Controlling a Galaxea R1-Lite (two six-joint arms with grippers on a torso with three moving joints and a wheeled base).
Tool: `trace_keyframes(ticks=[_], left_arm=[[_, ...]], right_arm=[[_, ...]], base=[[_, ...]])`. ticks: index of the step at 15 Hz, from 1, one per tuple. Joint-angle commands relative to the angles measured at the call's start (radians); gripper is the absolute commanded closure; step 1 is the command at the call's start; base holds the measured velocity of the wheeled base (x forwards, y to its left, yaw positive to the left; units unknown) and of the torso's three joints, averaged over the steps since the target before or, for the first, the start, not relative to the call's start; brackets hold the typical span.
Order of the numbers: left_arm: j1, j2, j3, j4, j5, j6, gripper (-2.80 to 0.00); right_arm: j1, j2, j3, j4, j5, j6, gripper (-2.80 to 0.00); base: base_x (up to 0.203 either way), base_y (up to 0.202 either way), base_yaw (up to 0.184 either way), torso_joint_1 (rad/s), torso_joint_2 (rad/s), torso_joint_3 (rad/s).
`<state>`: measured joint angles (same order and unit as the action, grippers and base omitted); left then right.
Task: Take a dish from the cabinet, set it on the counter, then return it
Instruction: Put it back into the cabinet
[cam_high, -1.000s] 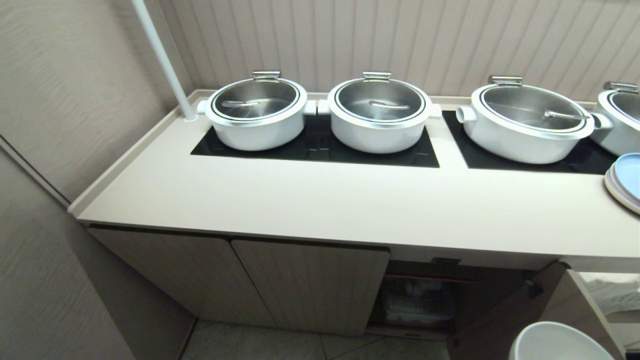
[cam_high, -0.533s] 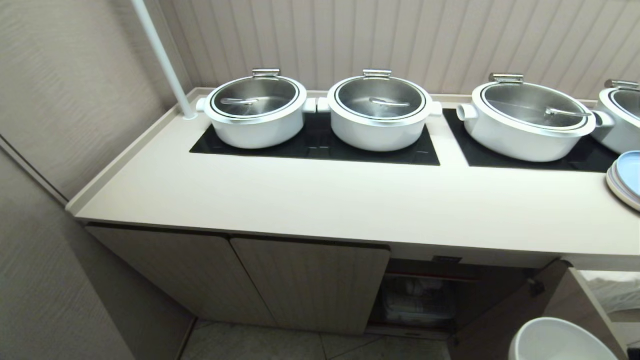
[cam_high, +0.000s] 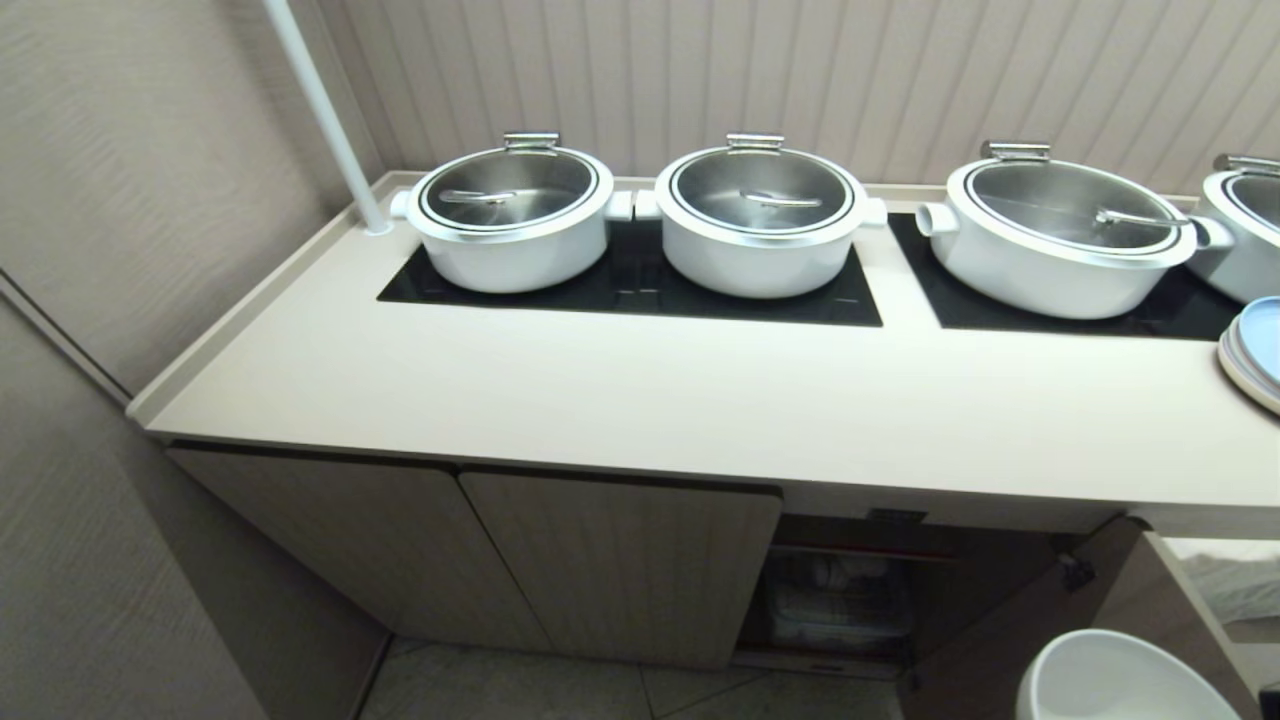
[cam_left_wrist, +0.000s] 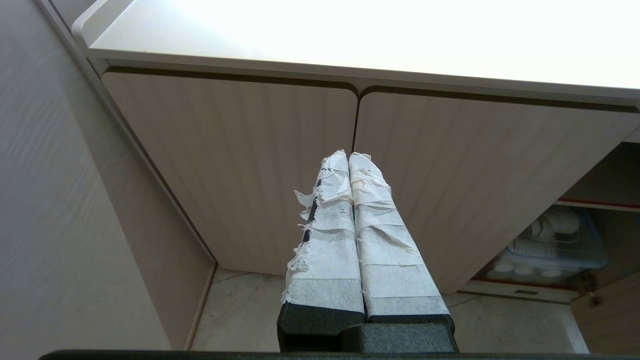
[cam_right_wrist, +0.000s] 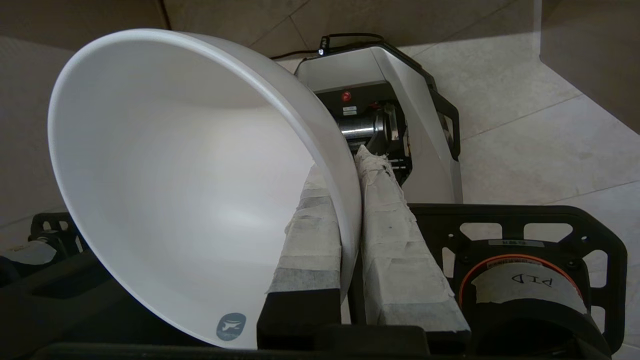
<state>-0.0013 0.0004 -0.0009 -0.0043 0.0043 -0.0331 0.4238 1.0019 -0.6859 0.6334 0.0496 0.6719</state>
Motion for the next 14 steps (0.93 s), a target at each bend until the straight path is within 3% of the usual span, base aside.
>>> trace_keyframes(ticks=[1, 14], left_arm=[[0.000, 0.000, -0.001, 0.000, 0.000, -0.001, 0.00], [0.000, 0.000, -0.001, 0.000, 0.002, -0.001, 0.00]], right_arm=[[0.004, 0.000, -0.001, 0.006, 0.000, 0.017, 0.00], [0.003, -0.029, 0.005, 0.028, 0.000, 0.020, 0.00]], base=[[0.000, 0.000, 0.000, -0.074, 0.15, 0.080], [0.000, 0.000, 0.000, -0.075, 0.16, 0.081]])
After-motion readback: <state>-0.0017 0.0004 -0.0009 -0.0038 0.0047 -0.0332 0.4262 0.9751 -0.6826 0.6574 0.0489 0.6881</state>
